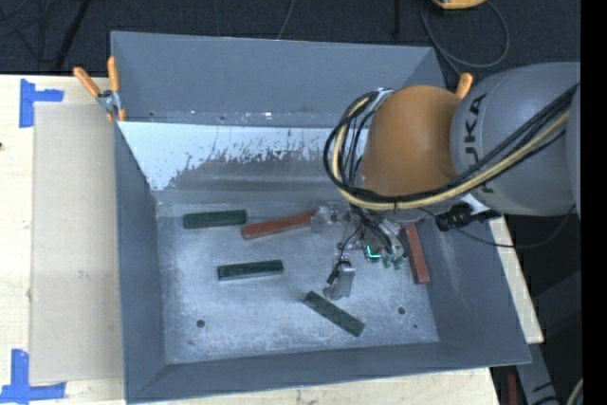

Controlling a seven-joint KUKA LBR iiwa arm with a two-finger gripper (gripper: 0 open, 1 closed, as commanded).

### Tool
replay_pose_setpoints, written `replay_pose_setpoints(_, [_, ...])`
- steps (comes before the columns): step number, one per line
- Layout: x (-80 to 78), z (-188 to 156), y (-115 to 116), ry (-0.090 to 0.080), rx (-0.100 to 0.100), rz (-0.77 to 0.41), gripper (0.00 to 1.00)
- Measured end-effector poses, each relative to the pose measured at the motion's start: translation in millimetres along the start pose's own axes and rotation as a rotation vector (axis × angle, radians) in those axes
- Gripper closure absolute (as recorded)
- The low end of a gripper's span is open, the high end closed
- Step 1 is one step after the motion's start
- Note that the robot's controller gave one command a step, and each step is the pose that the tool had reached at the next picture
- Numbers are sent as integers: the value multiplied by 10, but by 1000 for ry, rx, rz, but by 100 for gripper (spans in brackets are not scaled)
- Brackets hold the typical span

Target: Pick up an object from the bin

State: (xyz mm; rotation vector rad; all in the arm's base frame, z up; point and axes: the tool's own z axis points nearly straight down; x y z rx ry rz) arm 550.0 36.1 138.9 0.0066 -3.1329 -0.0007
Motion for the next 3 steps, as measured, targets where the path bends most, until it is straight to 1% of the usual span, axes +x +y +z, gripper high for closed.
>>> replay_pose_setpoints(1, [513,736,-415,2,0,-56,0])
replay_pose_setpoints(2, [462,683,-407,-12,1,-55,100])
replay_pose_setpoints(3, [334,-974,-193,-18,0,-32,100])
